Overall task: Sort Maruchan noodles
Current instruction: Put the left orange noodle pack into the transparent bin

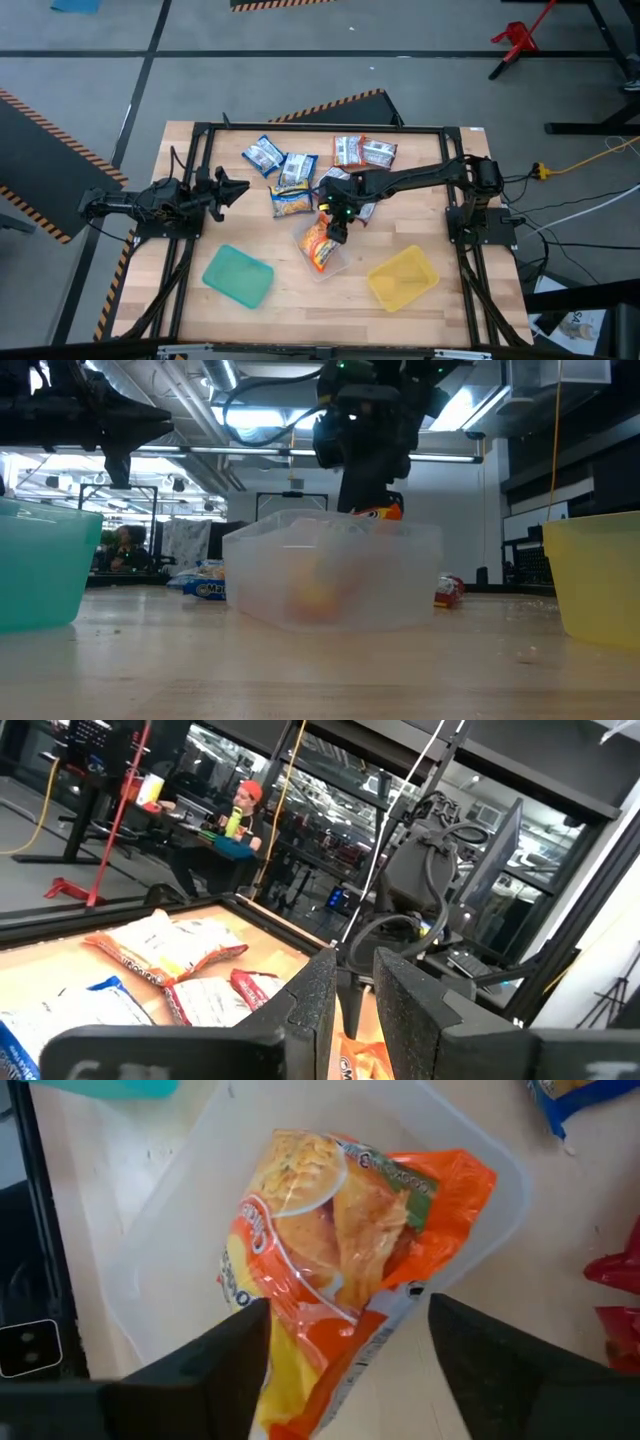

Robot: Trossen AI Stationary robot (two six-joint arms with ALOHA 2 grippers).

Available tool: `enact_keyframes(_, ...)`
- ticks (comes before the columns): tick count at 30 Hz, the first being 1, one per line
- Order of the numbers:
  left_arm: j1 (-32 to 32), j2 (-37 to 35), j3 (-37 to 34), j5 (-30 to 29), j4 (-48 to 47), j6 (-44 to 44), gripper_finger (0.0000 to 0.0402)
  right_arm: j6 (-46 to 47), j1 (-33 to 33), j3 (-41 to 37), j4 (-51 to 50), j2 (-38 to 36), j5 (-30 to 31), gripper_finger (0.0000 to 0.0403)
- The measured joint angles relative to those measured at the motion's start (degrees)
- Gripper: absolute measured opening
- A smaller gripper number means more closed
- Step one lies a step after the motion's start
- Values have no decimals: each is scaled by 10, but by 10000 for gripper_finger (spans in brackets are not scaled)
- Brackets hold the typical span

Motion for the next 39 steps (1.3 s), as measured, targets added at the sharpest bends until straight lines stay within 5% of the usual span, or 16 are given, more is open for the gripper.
enact_keyframes(13, 0, 0, 0, 0, 0, -16, 66, -36, 0, 0, -1, 0, -5, 11)
enact_keyframes(28, 0, 0, 0, -1, 2, -16, 66, -236, 18, 154, -166, 0, 45, 0)
enact_keyframes(39, 0, 0, 0, -1, 1, -16, 66, -367, 39, 167, -215, 0, 25, 0)
